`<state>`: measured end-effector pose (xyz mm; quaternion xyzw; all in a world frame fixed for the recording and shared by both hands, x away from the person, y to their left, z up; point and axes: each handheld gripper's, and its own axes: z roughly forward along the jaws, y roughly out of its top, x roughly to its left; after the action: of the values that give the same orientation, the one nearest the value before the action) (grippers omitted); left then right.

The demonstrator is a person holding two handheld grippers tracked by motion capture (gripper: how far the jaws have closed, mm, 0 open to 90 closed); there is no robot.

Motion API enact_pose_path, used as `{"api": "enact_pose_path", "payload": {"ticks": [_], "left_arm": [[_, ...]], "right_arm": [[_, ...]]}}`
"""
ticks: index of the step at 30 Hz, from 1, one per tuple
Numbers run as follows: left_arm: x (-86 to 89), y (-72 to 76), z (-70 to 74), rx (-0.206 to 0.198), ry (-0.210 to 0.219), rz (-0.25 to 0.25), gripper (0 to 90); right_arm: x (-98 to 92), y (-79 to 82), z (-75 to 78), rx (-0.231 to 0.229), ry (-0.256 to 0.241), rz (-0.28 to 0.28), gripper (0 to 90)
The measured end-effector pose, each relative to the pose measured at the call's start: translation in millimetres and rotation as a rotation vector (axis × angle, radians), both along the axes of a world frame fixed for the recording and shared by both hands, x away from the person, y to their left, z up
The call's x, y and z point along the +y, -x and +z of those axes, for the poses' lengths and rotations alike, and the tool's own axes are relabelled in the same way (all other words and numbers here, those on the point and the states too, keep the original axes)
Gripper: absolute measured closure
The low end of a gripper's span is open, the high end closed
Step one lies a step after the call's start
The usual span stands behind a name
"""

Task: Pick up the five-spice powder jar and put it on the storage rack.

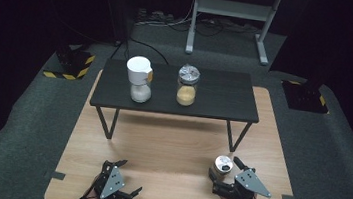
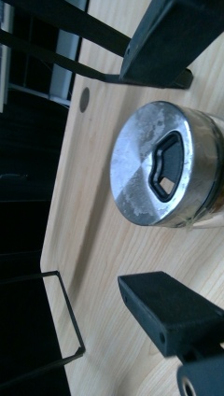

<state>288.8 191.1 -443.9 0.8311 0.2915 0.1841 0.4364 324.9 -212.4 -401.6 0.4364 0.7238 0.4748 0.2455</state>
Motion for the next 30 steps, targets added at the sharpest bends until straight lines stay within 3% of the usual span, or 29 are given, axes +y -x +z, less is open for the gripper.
{"api": "enact_pose_path", "payload": {"ticks": [9, 19, 30], "left_arm": [[-0.2, 0.0, 0.0, 0.001, -0.002, -0.002, 0.5], [-0.4, 0.3, 0.0, -0.002, -0.003, -0.002, 0.5], [-0.3, 0.3, 0.0, -0.002, -0.002, -0.005, 0.5]], "right_arm": [[-4.5, -0.9, -7.0, 0.023, -0.033, -0.002, 17.4], [-7.5, -1.5, -14.1, 0.014, -0.058, -0.011, 32.1], [-7.0, -0.1, -13.6, -0.009, -0.035, -0.007, 34.1]]}}
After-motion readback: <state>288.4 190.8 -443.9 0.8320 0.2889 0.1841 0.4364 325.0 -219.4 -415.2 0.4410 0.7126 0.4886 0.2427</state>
